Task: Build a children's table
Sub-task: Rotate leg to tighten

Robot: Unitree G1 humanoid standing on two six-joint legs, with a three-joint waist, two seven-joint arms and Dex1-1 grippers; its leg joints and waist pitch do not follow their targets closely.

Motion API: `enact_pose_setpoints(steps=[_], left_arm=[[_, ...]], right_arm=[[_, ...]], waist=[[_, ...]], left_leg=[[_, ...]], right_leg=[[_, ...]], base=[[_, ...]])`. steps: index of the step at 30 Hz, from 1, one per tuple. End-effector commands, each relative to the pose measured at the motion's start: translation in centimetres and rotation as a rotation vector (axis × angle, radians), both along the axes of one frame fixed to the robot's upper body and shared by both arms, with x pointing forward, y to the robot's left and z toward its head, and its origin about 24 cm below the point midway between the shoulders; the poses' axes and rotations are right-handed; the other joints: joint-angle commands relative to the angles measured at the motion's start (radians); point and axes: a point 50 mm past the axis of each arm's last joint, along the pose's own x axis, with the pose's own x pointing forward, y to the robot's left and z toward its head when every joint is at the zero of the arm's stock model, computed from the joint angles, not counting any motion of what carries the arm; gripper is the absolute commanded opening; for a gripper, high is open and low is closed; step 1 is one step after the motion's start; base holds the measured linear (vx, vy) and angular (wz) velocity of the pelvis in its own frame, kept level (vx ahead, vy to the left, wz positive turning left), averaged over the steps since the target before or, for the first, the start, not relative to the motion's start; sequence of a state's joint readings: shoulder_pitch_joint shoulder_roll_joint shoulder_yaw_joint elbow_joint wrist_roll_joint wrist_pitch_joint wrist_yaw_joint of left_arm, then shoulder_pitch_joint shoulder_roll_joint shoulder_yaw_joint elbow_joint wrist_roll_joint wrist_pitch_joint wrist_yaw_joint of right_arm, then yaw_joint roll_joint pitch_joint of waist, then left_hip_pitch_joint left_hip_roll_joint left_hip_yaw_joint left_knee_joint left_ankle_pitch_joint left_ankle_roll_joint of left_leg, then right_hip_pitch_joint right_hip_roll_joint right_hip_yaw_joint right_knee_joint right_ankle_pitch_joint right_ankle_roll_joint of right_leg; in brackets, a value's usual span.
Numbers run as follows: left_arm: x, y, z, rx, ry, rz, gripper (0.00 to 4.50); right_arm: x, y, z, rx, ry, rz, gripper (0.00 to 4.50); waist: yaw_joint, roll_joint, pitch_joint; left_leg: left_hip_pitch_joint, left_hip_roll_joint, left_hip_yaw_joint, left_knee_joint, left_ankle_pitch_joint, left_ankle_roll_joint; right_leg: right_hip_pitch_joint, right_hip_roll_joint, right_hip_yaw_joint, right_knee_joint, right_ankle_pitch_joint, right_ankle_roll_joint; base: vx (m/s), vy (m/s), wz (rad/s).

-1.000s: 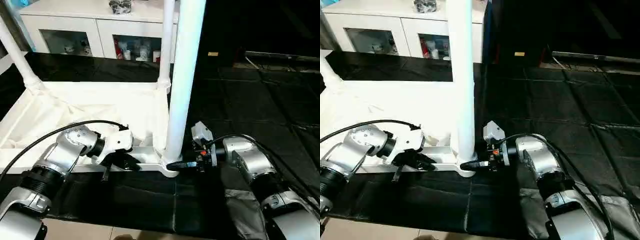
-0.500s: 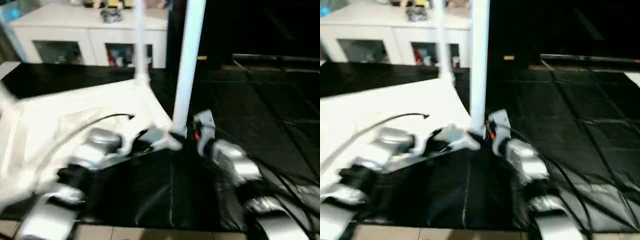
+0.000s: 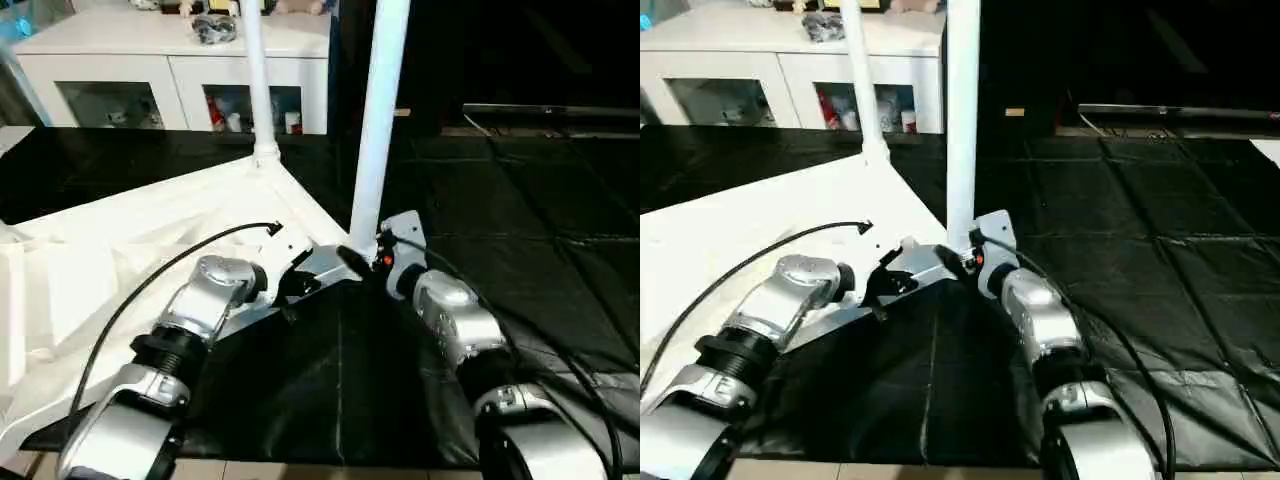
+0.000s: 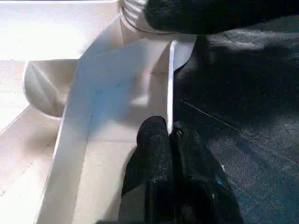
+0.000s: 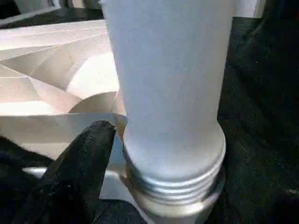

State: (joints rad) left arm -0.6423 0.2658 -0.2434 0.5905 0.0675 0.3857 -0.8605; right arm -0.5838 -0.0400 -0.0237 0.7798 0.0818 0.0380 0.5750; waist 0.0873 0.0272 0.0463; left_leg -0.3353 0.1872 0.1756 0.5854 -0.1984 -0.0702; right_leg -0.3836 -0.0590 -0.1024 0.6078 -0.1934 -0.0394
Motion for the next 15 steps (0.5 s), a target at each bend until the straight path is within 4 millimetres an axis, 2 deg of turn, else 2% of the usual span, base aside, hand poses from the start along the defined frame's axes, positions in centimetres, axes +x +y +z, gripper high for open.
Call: enact_pose_setpoints(steps=[1, 4, 5, 7, 9, 10, 11, 12, 13, 14, 15], left_arm=[[0.4, -0.3, 0.8, 0.01, -0.054, 0.007, 0.0], [0.2, 1.0, 0.7, 0.024, -0.042, -0.019, 0.0], [0.1, 1.3, 0.7, 0.023, -0.044, -0.037, 0.0], [0.0, 1.6, 0.8, 0.023, -0.045, -0.06, 0.0], [-0.2, 2.0, 0.8, 0.031, -0.04, -0.081, 0.0], [-0.3, 2.4, 0.8, 0.032, -0.027, -0.1, 0.0], [-0.3, 2.4, 0.8, 0.032, -0.027, -0.1, 0.0], [-0.8, 2.9, 1.0, 0.023, -0.023, -0.188, 0.0], [-0.9, 2.9, 1.0, 0.023, -0.022, -0.196, 0.0], [-1.2, 3.2, 1.0, 0.024, -0.008, -0.245, 0.0], [-1.4, 3.3, 1.0, 0.024, 0.0, -0.265, 0.0]], right_arm=[[-1.9, 3.7, -0.5, 0.029, 0.02, 0.282, 3.95], [-2.1, 1.1, -0.5, -0.006, -0.002, 0.351, 4.4], [-2.1, 0.3, -0.3, -0.018, -0.012, 0.37, 4.4], [-2.0, -0.6, -0.1, -0.029, -0.023, 0.391, 4.45], [-2.0, -1.4, 0.3, -0.03, -0.032, 0.406, 4.45], [-1.9, -2.2, 0.7, -0.03, -0.038, 0.427, 4.45], [-1.9, -2.2, 0.7, -0.03, -0.038, 0.427, 4.45], [-1.8, -3.4, 1.5, -0.037, -0.05, 0.485, 4.45], [-1.8, -3.5, 1.6, -0.037, -0.051, 0.491, 4.45], [-1.8, -4.0, 2.0, -0.04, -0.053, 0.534, 4.45], [-1.9, -4.1, 2.2, -0.041, -0.052, 0.552, 4.45]], waist=[[0.001, -0.004, -0.051], [0.001, -0.004, -0.051], [-0.004, -0.003, -0.052], [-0.005, -0.005, -0.055], [-0.006, -0.005, -0.063], [-0.003, -0.008, -0.065], [-0.002, -0.007, -0.066], [0.004, -0.007, -0.066], [0.007, -0.007, -0.069], [0.011, -0.005, -0.069], [0.013, -0.009, -0.069]], left_leg=[[-0.007, 0.048, -0.024, -0.073, -0.215, 0.052], [-0.01, 0.046, -0.023, -0.07, -0.21, 0.058], [-0.018, 0.045, -0.024, -0.07, -0.206, 0.063], [-0.018, 0.046, -0.025, -0.068, -0.187, 0.072], [-0.024, 0.047, -0.022, -0.06, -0.127, 0.086], [-0.028, 0.048, -0.021, -0.056, -0.087, 0.102], [-0.029, 0.047, -0.019, -0.054, -0.079, 0.108], [-0.027, 0.049, -0.018, -0.052, -0.077, 0.118], [-0.029, 0.048, -0.017, -0.049, -0.071, 0.122], [-0.028, 0.051, -0.017, -0.049, -0.055, 0.129], [-0.026, 0.053, -0.016, -0.049, -0.057, 0.133]], right_leg=[[0.042, -0.104, 0.066, -0.101, -0.373, -0.128], [0.044, -0.103, 0.064, -0.103, -0.377, -0.128], [0.05, -0.104, 0.064, -0.1, -0.373, -0.127], [0.049, -0.104, 0.064, -0.099, -0.351, -0.129], [0.05, -0.102, 0.066, -0.086, -0.26, -0.156], [0.049, -0.099, 0.064, -0.078, -0.183, -0.178], [0.047, -0.098, 0.063, -0.075, -0.166, -0.183], [0.046, -0.098, 0.062, -0.075, -0.146, -0.194], [0.048, -0.097, 0.062, -0.069, -0.126, -0.197], [0.044, -0.096, 0.063, -0.063, -0.086, -0.204], [0.043, -0.095, 0.062, -0.062, -0.078, -0.209]], base=[[0.0, 0.0, 0.0], [0.0, 0.0, 0.0], [0.0, 0.0, 0.0], [0.0, 0.0, 0.0], [0.0, 0.0, 0.0], [0.0, 0.0, 0.0], [0.0, 0.0, 0.0], [0.0, 0.0, 0.0], [0.0, 0.0, 0.0], [0.0, 0.0, 0.0], [0.0, 0.0, 0.0]])
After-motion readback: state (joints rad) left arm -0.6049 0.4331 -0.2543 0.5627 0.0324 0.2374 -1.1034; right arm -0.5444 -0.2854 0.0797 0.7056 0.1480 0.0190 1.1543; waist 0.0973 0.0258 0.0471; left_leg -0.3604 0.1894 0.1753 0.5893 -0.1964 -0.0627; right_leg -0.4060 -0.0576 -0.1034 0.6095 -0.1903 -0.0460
